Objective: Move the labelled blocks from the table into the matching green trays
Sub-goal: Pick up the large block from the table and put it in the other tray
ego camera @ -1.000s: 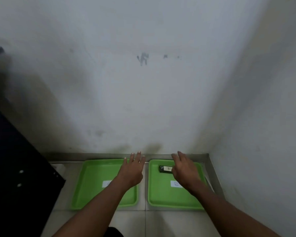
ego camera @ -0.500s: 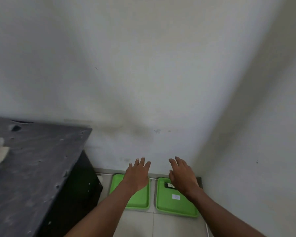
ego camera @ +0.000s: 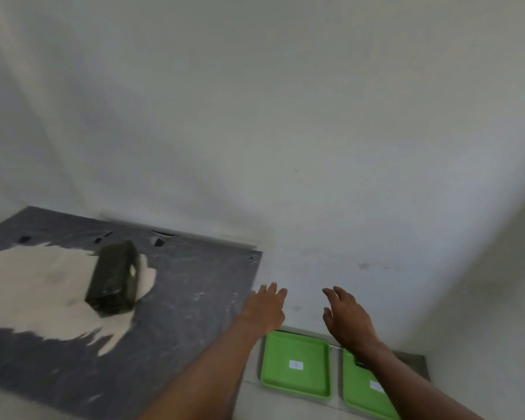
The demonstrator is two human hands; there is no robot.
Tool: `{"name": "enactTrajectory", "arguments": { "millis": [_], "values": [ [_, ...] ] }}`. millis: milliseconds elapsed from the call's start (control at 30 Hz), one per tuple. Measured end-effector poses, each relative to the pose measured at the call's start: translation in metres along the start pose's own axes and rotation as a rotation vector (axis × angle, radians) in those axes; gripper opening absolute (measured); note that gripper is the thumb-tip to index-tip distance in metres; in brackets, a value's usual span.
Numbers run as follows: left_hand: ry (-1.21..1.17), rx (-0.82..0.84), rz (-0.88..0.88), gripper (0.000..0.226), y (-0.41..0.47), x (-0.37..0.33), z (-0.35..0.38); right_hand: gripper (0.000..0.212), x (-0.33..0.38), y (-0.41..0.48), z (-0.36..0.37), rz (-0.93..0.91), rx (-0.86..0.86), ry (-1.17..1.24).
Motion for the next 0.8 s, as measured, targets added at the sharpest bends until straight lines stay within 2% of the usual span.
{"name": "enactTrajectory", "arguments": {
  "millis": [333,600,800],
  "values": [
    [-0.045,0.006,-0.123,0.049,-0.062,0.201,-0.017,0.045,0.202,0.032,0.027,-0.09,0.013,0.051],
    [-0.096,-0.038,-0.213,0.035,-0.063,0.285,-0.02,0.043,0.273,0.076,0.045,-0.15,0.04,0.112],
    [-0.1,-0.072,-0.29,0.039,-0.057,0.325,-0.022,0.043,0.302,0.114,0.059,-0.215,0.082,0.143]
  ]
}}
Point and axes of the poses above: each hand's wrist, its own y-axis towards the middle knuckle, its own z-axis out of the palm, x = y × z, the point moved 1 cm from there along y, towards the middle knuckle, and after that the axes turned 3 degrees about -y, right-handed, at the moved point
